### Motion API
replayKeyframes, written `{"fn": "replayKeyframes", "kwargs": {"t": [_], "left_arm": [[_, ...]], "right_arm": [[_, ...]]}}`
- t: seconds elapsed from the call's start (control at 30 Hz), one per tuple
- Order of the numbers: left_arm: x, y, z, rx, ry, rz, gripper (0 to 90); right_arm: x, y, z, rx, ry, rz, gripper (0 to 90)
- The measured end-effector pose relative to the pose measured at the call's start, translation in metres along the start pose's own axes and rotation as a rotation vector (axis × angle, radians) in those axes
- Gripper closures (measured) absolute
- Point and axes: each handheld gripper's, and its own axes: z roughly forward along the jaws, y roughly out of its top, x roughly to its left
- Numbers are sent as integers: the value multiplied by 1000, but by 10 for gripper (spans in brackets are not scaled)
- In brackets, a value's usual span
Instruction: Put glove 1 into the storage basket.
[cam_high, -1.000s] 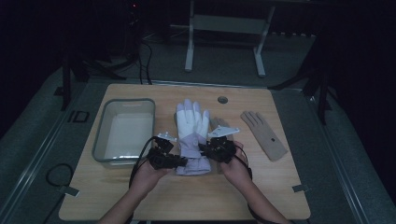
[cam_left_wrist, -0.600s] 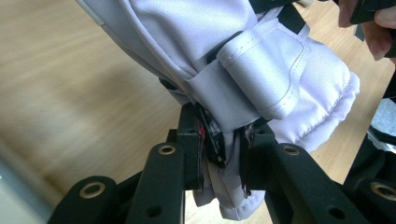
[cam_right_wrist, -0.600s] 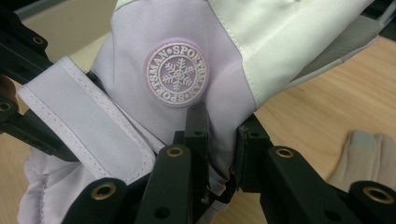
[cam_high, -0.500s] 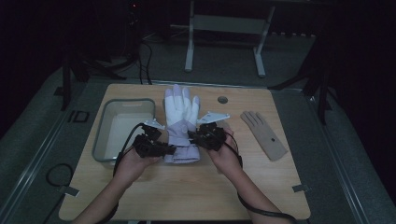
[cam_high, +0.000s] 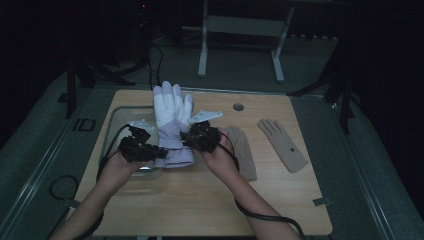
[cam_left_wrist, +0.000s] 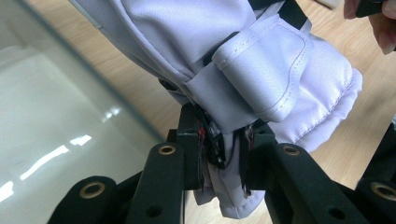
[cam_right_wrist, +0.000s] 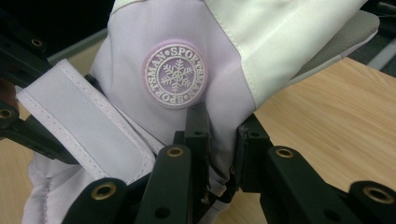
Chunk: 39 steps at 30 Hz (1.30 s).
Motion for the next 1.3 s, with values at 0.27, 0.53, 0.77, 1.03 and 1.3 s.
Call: {"fn": "replayKeyframes", "kwargs": {"t": [0.27, 0.53, 0.77, 1.03, 1.3], "left_arm": [[22, -10, -25, 24, 27, -18, 744], [51, -20, -48, 58, 57, -46, 744], [77, -32, -50, 87, 78, -68, 745], [97, -53, -22, 137, 35, -134, 743], [104, -59, -3, 191, 40, -182, 733]], "right_arm": [[19, 22, 25, 8, 45, 3, 780], [41, 43, 55, 5, 71, -12, 780], [52, 49, 89, 16, 94, -7, 780], [51, 29, 122, 102, 114, 38, 779], [48, 17, 140, 196, 111, 70, 776]]}}
